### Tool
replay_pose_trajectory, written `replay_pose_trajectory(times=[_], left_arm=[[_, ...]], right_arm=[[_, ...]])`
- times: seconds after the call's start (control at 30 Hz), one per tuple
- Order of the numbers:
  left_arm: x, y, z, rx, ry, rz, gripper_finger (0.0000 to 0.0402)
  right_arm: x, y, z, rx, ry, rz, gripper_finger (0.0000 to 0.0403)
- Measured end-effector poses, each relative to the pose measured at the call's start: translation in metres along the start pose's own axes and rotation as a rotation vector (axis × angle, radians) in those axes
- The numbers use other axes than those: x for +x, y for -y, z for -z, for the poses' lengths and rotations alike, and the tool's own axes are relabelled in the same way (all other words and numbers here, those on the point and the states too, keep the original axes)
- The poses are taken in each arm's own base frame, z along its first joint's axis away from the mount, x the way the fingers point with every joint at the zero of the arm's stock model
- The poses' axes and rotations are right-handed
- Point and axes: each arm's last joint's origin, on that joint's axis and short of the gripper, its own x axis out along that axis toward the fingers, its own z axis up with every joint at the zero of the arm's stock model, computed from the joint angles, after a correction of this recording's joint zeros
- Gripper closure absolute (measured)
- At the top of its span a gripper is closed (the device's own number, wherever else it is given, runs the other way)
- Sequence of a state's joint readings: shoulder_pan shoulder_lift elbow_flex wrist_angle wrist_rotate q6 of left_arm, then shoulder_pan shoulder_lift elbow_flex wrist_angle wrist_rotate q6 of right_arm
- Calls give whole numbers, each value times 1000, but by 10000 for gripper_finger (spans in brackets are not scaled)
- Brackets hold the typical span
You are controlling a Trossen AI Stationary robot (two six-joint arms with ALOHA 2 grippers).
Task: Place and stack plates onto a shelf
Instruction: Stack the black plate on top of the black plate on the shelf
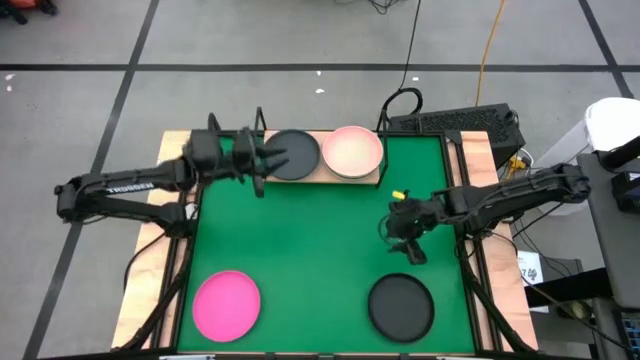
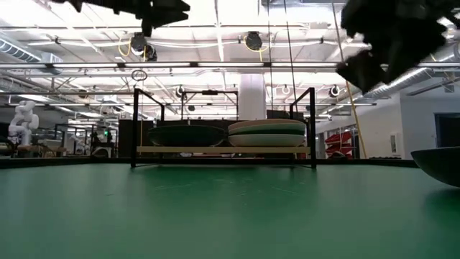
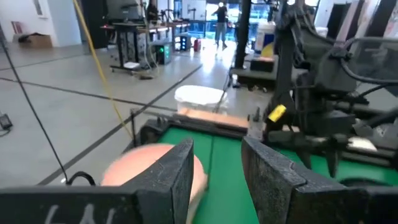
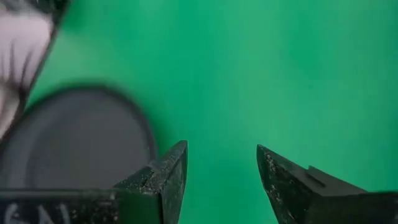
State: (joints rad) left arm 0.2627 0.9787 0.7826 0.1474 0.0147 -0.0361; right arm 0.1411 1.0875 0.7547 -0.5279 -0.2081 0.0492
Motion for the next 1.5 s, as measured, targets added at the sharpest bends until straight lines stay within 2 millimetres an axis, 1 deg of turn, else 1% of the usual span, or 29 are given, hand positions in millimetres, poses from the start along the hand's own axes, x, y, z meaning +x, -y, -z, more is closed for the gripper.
replay_pose_trajectory(times=[0.07, 0.17, 0.3, 0.43, 0.6, 0.77, 0.9, 1.0, 1.1, 1.17, 1.3, 1.33, 1.4, 1.5], left_arm=[[1, 9, 13, 3, 9, 1, 263], [2, 20, 25, 3, 55, 8, 263], [0, 31, 41, 2, 94, 12, 263], [-5, 36, 52, 6, 100, 18, 263], [-6, 38, 60, -2, 83, 30, 263], [-7, 38, 65, -14, 69, 24, 263], [-7, 37, 67, -27, 58, 16, 263], [-7, 37, 67, -31, 58, 16, 263], [-7, 37, 67, -32, 57, 16, 263], [-7, 37, 67, -32, 56, 16, 263], [-7, 37, 67, -34, 56, 15, 263], [-7, 37, 67, -32, 57, 15, 263], [-7, 37, 67, -28, 63, 15, 263], [-7, 36, 63, -32, 74, 11, 263]], right_arm=[[10, -1, 5, 24, -81, -10, 229], [25, -2, 13, 32, -182, -16, 229], [42, -2, 17, 64, -261, -82, 229], [55, -3, 19, 98, -307, -140, 229], [68, -9, 18, 96, -316, -174, 229], [75, -15, 17, 114, -307, -184, 229], [83, -19, 19, 117, -325, -188, 238], [89, -20, 22, 118, -355, -184, 255], [94, -19, 24, 122, -373, -181, 285], [94, -19, 24, 122, -374, -181, 314], [90, -17, 22, 119, -352, -178, 386], [89, -16, 21, 116, -341, -178, 393], [84, -13, 17, 113, -303, -174, 394], [75, -5, 7, 88, -199, -126, 399]])
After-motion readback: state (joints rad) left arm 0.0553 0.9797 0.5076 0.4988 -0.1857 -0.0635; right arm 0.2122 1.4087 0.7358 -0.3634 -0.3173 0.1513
